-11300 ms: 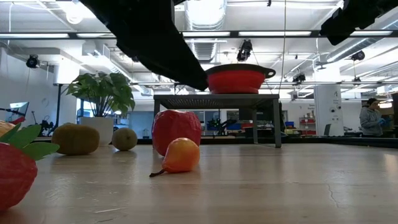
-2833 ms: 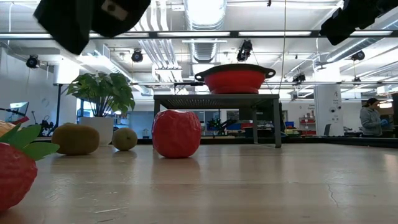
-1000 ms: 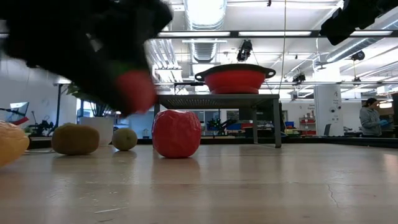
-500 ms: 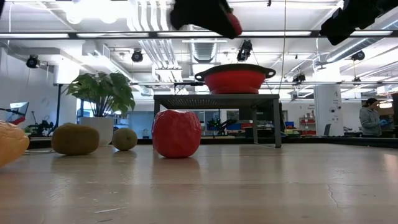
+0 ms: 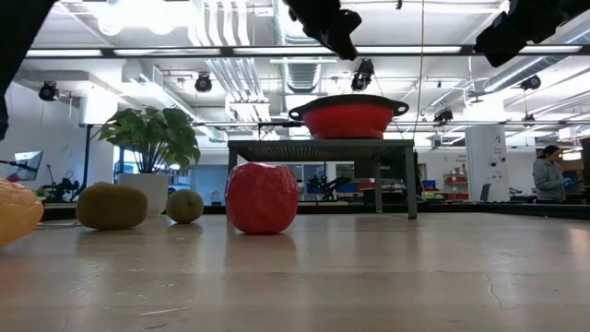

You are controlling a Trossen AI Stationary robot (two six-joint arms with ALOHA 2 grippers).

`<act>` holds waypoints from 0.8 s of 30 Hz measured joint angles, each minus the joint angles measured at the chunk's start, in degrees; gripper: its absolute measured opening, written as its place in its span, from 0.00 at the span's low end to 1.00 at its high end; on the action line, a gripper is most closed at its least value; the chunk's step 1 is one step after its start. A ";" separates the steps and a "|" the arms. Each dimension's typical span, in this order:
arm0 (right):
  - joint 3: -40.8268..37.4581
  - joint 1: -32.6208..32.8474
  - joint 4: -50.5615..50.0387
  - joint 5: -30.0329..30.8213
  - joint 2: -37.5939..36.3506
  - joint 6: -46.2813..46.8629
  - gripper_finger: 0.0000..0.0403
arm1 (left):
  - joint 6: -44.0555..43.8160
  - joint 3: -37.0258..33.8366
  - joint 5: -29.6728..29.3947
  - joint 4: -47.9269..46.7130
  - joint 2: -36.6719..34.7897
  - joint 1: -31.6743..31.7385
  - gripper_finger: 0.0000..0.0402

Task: Pick & Place Fruit
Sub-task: Put the strawberry into the strainer bowl on the shelf

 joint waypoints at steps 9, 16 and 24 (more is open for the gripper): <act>0.00 0.00 0.00 -0.02 -0.01 -0.07 0.02 | -10.51 1.59 14.88 -0.02 -0.02 14.35 0.37; 0.00 0.02 0.00 0.00 -0.01 -0.01 0.02 | -14.18 -0.49 20.69 0.08 -0.02 19.14 0.37; 0.01 0.01 0.00 -0.01 -0.02 -0.03 0.02 | -11.12 -2.16 24.15 0.61 0.24 19.29 0.37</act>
